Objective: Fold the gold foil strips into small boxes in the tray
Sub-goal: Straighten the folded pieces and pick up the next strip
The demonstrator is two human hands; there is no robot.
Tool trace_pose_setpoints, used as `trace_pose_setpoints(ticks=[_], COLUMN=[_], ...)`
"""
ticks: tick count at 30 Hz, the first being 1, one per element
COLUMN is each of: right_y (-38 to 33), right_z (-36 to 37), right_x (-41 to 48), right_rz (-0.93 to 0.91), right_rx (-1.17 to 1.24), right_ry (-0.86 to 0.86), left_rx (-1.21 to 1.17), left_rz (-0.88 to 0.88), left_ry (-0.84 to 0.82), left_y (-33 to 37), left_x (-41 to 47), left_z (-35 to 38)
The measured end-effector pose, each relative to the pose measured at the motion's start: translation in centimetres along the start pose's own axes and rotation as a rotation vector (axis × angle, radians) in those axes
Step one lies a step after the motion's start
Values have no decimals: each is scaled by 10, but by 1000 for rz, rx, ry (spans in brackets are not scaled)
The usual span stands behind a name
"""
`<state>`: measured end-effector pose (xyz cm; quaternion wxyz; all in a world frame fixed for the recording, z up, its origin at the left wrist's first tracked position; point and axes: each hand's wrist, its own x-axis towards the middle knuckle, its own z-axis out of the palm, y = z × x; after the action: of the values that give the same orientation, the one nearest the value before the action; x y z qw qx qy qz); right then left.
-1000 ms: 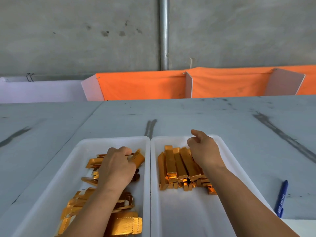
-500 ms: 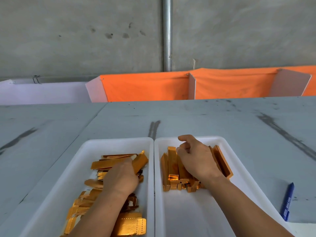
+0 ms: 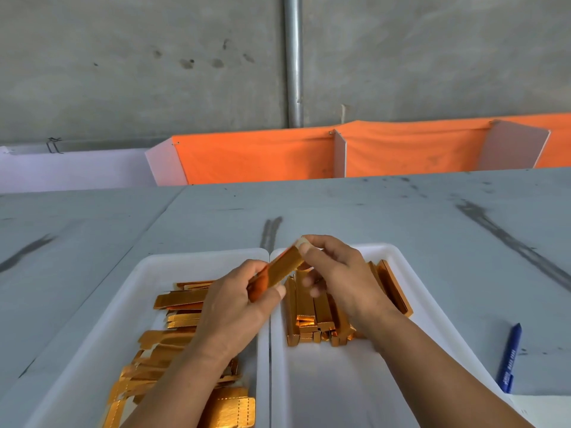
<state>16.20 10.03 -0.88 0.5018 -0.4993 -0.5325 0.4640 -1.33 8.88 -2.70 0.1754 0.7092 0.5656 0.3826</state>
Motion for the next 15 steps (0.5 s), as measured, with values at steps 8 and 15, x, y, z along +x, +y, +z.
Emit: trace_pose_setpoints(ticks=[8, 15], right_y=[0, -3], right_z=[2, 2], right_x=[-2, -2], right_rz=[-1, 17], right_rx=[-102, -8], right_ry=[-51, -43], left_rx=[202, 104], left_rz=[135, 176], left_ry=[-7, -2], left_y=[-3, -6], left_x=[1, 1], left_z=[5, 7])
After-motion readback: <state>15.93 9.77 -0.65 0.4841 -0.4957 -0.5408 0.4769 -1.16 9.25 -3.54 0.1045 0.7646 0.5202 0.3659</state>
